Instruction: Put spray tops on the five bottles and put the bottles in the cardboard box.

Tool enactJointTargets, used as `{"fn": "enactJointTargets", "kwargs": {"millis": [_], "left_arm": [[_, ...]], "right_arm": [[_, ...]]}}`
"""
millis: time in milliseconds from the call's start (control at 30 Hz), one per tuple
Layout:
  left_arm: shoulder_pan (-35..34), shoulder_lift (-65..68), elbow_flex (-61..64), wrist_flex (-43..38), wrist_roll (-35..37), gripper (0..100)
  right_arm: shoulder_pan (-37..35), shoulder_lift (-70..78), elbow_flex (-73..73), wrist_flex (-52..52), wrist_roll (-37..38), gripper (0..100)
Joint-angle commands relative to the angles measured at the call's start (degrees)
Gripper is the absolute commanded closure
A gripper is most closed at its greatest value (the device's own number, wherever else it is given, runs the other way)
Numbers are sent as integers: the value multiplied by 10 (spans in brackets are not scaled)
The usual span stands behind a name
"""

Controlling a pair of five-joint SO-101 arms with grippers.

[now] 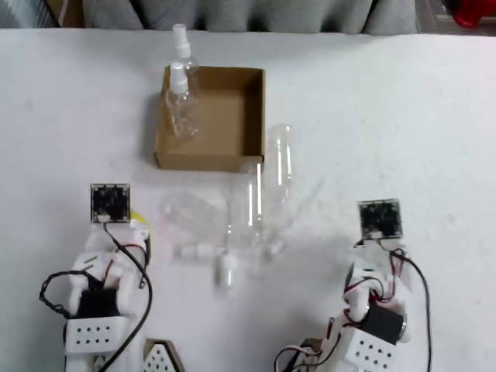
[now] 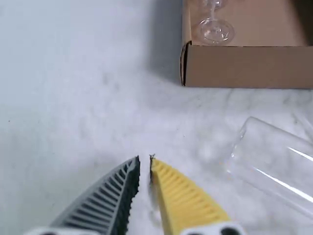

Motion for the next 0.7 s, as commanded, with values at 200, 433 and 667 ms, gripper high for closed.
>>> {"fn": "enactJointTargets", "kwargs": {"millis": [200,433,667], "left_arm": [[-4,-14,-3,-4,-31,947],[19,-13,-63,13,-240,951],[91,-9,-193,100,-377,951]], "right_arm": [[11,-1,7,25,11,981],[8,-1,7,39,39,981],[8,-1,7,41,42,981]]}}
